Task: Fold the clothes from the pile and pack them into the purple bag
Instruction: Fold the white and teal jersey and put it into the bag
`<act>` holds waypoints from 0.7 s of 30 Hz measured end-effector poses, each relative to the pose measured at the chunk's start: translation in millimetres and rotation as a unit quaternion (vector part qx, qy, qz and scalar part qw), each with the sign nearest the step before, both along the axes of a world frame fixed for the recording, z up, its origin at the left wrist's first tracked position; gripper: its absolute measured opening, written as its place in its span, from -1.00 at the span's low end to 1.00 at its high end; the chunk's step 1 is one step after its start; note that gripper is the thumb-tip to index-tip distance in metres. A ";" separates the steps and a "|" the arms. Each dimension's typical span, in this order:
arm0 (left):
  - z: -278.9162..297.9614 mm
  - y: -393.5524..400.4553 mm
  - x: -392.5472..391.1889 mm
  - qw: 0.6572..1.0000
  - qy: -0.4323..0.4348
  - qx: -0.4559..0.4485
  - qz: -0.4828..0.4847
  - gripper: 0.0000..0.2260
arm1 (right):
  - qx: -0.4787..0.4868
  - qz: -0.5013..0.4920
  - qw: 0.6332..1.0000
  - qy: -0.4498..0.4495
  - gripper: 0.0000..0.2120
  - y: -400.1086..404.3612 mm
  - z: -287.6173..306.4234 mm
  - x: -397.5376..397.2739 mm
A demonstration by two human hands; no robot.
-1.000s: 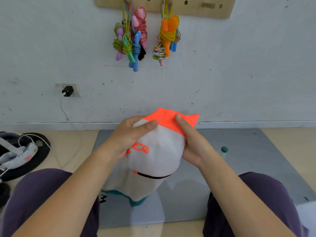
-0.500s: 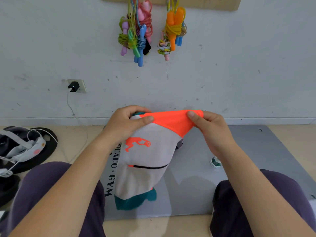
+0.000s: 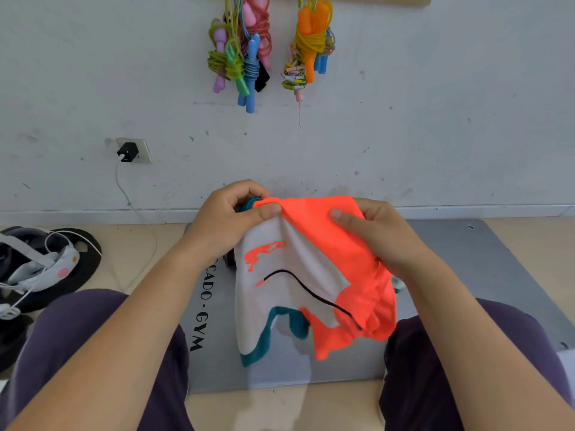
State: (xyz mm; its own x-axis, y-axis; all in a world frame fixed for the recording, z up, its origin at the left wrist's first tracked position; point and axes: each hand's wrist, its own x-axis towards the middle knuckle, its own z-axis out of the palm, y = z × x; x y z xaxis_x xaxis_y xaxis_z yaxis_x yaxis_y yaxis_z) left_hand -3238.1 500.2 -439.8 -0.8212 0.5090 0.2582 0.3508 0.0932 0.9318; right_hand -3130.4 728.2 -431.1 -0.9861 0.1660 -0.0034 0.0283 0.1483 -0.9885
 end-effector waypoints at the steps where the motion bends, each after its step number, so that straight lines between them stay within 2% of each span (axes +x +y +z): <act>1: 1.7 -0.2 2.2 1.000 -0.005 -0.017 -0.007 -0.75 | -0.025 0.004 1.000 0.012 -0.87 -2.1 0.3 0.0; 4: 2.9 1.0 9.4 0.983 -0.030 -0.172 -0.059 -0.54 | -0.104 0.023 0.993 0.055 -0.84 -9.2 2.8 -0.8; 6: -0.6 7.3 19.8 0.948 -0.060 -0.287 -0.127 -0.41 | -0.093 0.047 0.992 0.067 -0.85 -18.1 1.9 -1.2; 8: -3.7 15.0 28.5 0.933 -0.066 -0.322 -0.148 -0.37 | -0.051 0.065 0.994 0.068 -0.84 -29.1 -0.9 -0.6; 9: -4.5 17.3 30.8 0.944 -0.066 -0.291 -0.143 -0.42 | -0.042 0.067 0.995 0.066 -0.83 -33.5 -1.7 -0.6; 12: -1.8 18.3 28.4 0.985 -0.109 -0.114 -0.063 -0.64 | -0.036 0.041 0.997 0.048 -0.86 -34.9 -0.4 -1.0; 16: 2.4 11.7 14.5 0.984 -0.160 0.055 0.046 -0.60 | 0.092 0.062 0.993 -0.034 -0.76 -20.7 -4.4 -1.5; 19: 2.8 4.1 6.2 0.979 -0.169 0.093 0.063 -0.63 | 0.121 0.062 0.989 -0.060 -0.74 -13.1 -7.4 -1.1; 21: -1.3 0.1 1.6 0.981 -0.158 0.079 0.077 -0.56 | 0.101 0.048 0.993 -0.034 -0.77 -8.8 -5.6 -1.9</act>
